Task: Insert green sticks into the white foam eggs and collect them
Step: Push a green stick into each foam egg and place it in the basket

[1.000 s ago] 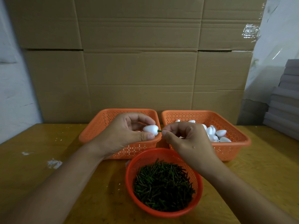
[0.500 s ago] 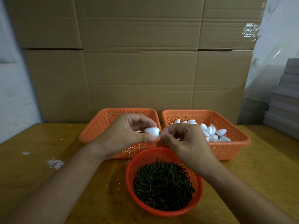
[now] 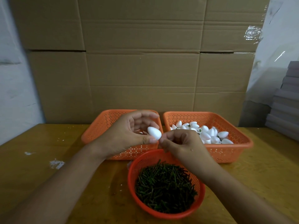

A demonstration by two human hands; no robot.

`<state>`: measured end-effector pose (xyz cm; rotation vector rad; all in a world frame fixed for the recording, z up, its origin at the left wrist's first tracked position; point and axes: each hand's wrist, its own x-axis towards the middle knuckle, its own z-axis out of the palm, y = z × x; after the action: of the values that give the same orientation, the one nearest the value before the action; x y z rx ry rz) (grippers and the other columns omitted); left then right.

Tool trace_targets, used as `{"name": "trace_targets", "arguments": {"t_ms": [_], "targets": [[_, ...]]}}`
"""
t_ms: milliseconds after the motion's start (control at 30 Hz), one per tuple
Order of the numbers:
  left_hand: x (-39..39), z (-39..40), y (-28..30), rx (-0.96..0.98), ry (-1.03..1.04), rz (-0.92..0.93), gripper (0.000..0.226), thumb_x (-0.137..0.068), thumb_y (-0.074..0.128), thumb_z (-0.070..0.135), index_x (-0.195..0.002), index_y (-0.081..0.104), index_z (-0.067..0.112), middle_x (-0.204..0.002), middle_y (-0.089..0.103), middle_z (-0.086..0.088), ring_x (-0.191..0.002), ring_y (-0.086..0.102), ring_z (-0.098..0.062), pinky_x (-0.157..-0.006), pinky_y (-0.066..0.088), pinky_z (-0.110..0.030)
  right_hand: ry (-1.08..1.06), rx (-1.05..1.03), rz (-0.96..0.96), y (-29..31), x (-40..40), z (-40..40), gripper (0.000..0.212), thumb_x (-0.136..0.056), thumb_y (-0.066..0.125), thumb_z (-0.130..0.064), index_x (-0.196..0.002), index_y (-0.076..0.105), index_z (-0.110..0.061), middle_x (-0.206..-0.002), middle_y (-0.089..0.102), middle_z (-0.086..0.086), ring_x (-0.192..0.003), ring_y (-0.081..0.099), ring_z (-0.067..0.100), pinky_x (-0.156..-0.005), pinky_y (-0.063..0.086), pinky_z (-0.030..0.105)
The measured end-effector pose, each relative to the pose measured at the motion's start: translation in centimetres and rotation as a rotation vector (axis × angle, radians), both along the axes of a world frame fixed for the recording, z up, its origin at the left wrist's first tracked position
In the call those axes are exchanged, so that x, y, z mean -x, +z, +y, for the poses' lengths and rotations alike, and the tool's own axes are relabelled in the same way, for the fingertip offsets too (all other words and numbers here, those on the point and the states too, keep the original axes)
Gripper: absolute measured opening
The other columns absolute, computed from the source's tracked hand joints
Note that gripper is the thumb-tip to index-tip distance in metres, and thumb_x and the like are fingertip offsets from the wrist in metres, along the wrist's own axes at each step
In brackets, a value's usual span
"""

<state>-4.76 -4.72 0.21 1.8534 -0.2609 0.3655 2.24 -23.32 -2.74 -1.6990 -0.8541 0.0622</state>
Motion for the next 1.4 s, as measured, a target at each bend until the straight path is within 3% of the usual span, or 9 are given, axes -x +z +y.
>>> {"name": "trace_targets", "arguments": {"t_ms": [100, 233, 467, 600, 733, 1067, 1133, 1267, 1400], "targets": [[0.0, 0.0, 0.1, 0.040, -0.036, 0.001, 0.067, -0.069, 0.080, 0.006, -0.131, 0.056, 0.016, -0.112, 0.074, -0.012, -0.103, 0.070, -0.027, -0.089, 0.056, -0.038, 0.046, -0.017, 0.127, 0.0, 0.2, 0.0, 0.017, -0.094, 0.066, -0.010, -0.079, 0.075, -0.007, -0.059, 0.064, -0.002, -0.050, 0.053, 0.007, -0.048, 0.042, 0.017], [-0.1, -0.1, 0.0, 0.103, -0.063, -0.001, 0.070, -0.070, 0.078, 0.004, -0.134, 0.054, 0.017, -0.115, 0.073, -0.012, -0.104, 0.069, -0.024, -0.085, 0.059, -0.031, 0.093, -0.004, 0.214, 0.1, 0.8, 0.1, 0.016, -0.095, 0.066, -0.012, -0.081, 0.075, -0.010, -0.062, 0.069, -0.007, -0.053, 0.058, -0.002, -0.050, 0.044, 0.015], [-0.7, 0.0, -0.5, 0.165, -0.001, 0.031, 0.058, -0.070, 0.081, 0.015, -0.125, 0.062, 0.019, -0.110, 0.074, -0.006, -0.093, 0.071, -0.019, -0.079, 0.060, -0.031, 0.011, -0.137, 0.225, 0.2, 1.1, 0.4, 0.020, -0.086, 0.076, -0.016, -0.066, 0.073, -0.017, -0.059, 0.062, 0.003, -0.051, 0.051, 0.012, -0.047, 0.041, 0.023], [-0.8, -0.2, -0.8, 0.155, -0.023, 0.051, 0.049, -0.075, 0.084, 0.015, -0.120, 0.066, 0.015, -0.111, 0.073, -0.012, -0.095, 0.071, -0.023, -0.082, 0.060, -0.038, -0.032, -0.120, 0.200, 0.1, 1.1, 0.6, 0.018, -0.083, 0.080, -0.017, -0.067, 0.073, -0.013, -0.059, 0.059, 0.005, -0.055, 0.047, 0.017, -0.049, 0.036, 0.025], [-0.8, -0.5, -1.0, 0.133, -0.020, 0.051, 0.039, -0.073, 0.086, 0.019, -0.108, 0.071, 0.012, -0.100, 0.076, -0.014, -0.089, 0.073, -0.021, -0.080, 0.061, -0.033, -0.026, -0.108, 0.164, 0.2, 1.2, 0.5, 0.019, -0.084, 0.079, -0.017, -0.068, 0.073, -0.010, -0.059, 0.057, 0.008, -0.055, 0.044, 0.018, -0.049, 0.033, 0.026], [-0.5, -0.3, -0.8, 0.147, -0.074, 0.114, 0.034, -0.080, 0.071, 0.019, -0.114, 0.071, 0.010, -0.104, 0.076, -0.013, -0.093, 0.071, -0.021, -0.086, 0.056, -0.038, 0.118, -0.043, 0.190, 0.9, 1.6, 0.0, 0.025, -0.091, 0.070, -0.013, -0.067, 0.073, -0.018, -0.067, 0.071, 0.003, -0.056, 0.058, 0.006, -0.052, 0.045, 0.019], [-0.3, -0.2, -0.7, 0.173, -0.126, 0.124, 0.032, -0.081, 0.076, 0.026, -0.111, 0.074, 0.016, -0.106, 0.075, -0.011, -0.098, 0.069, -0.022, -0.086, 0.055, -0.036, 0.176, -0.044, 0.243, 1.0, 1.7, -0.1, 0.026, -0.092, 0.067, -0.011, -0.068, 0.072, -0.018, -0.071, 0.072, 0.003, -0.059, 0.060, 0.005, -0.052, 0.045, 0.017], [-0.2, -0.1, -0.6, 0.238, -0.205, 0.148, 0.055, -0.066, 0.088, 0.049, -0.111, 0.076, 0.020, -0.111, 0.071, -0.014, -0.104, 0.062, -0.031, -0.090, 0.052, -0.040, 0.257, -0.040, 0.327, 1.2, 1.6, -0.3, 0.028, -0.095, 0.063, -0.012, -0.071, 0.074, -0.019, -0.075, 0.073, 0.003, -0.063, 0.062, 0.005, -0.053, 0.046, 0.015], [-0.2, -0.2, -0.6, 0.276, -0.253, 0.141, 0.046, -0.070, 0.084, 0.043, -0.111, 0.077, 0.023, -0.110, 0.074, -0.008, -0.102, 0.067, -0.025, -0.087, 0.057, -0.033, 0.292, -0.062, 0.388, 1.1, 1.6, -0.2, 0.028, -0.096, 0.061, -0.014, -0.073, 0.076, -0.022, -0.077, 0.073, 0.002, -0.063, 0.062, 0.004, -0.053, 0.045, 0.015]]}}
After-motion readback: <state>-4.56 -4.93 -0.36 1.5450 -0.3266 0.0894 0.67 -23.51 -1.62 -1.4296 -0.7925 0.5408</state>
